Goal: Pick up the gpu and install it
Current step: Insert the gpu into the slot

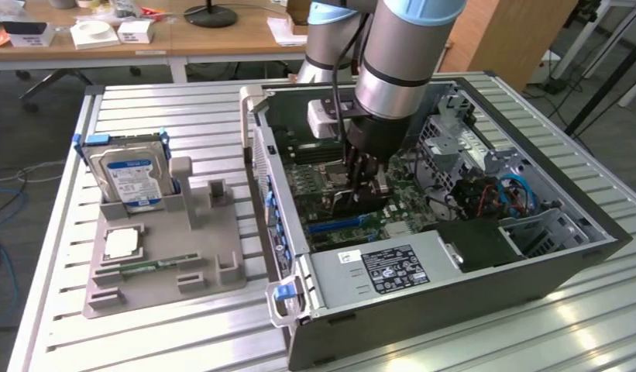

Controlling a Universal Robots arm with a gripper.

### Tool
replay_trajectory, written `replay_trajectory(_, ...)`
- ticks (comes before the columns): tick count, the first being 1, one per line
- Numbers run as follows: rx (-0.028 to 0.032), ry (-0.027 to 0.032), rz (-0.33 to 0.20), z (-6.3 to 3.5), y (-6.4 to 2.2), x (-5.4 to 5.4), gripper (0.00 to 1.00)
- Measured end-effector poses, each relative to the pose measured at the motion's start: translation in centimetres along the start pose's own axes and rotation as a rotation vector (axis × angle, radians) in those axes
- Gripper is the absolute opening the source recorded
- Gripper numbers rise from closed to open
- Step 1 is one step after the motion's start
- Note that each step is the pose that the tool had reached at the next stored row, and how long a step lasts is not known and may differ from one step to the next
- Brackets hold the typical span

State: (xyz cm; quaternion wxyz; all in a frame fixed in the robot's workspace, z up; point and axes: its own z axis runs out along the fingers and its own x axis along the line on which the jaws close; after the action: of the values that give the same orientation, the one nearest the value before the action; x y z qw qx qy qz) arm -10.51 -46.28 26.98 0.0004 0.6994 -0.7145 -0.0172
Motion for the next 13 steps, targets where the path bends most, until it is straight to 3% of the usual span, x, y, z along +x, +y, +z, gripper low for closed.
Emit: replay_trajectory(13,0.0001,-0.0001,0.000,0.09,0.07,0.00,0.27)
